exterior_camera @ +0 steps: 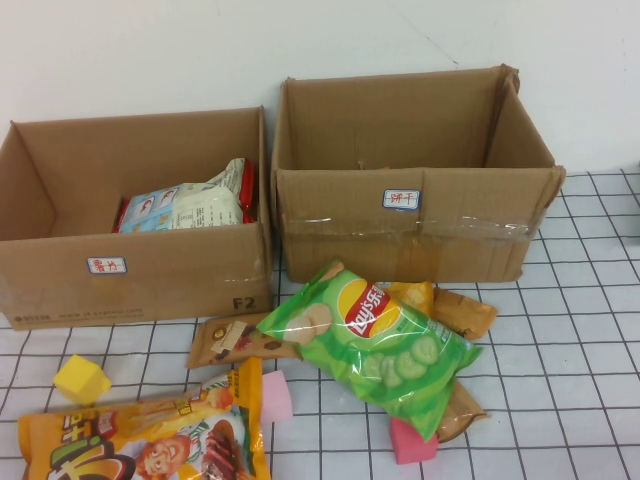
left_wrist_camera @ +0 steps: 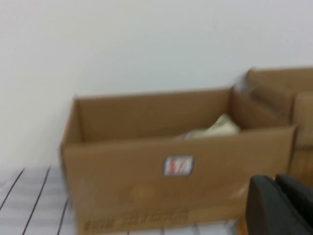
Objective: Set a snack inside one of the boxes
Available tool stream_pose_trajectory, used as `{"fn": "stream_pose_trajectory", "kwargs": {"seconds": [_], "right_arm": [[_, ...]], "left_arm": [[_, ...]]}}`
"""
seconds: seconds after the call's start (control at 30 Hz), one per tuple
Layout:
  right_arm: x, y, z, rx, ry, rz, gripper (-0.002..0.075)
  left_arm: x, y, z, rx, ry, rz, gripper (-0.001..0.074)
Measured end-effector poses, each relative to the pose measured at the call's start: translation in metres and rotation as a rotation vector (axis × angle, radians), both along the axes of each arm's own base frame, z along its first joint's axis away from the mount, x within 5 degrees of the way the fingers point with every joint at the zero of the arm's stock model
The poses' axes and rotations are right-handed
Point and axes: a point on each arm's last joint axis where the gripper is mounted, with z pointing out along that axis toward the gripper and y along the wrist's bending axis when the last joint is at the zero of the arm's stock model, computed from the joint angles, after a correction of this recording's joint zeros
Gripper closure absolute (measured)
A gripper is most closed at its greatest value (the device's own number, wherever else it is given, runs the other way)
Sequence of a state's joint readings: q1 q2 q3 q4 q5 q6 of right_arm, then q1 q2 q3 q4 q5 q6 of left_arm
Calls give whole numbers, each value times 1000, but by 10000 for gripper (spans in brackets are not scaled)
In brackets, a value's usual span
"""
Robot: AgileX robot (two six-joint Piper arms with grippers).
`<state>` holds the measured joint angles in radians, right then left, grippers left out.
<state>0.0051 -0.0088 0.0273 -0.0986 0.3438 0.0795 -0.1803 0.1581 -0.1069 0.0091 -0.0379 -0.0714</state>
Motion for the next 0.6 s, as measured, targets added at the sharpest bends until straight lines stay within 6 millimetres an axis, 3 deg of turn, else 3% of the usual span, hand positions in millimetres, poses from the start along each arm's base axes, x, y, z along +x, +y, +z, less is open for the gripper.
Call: {"fn": "stream_pose_trajectory", "kwargs": {"seconds": [0.13, 0.6], "right_arm": [[0, 0, 0, 0, 0, 0, 727], [0, 0, 0, 0, 1, 0, 727]], "left_arm": [[-7, 5, -37, -4, 32, 66, 737], [-13, 10, -64, 71, 285, 124, 737]]}}
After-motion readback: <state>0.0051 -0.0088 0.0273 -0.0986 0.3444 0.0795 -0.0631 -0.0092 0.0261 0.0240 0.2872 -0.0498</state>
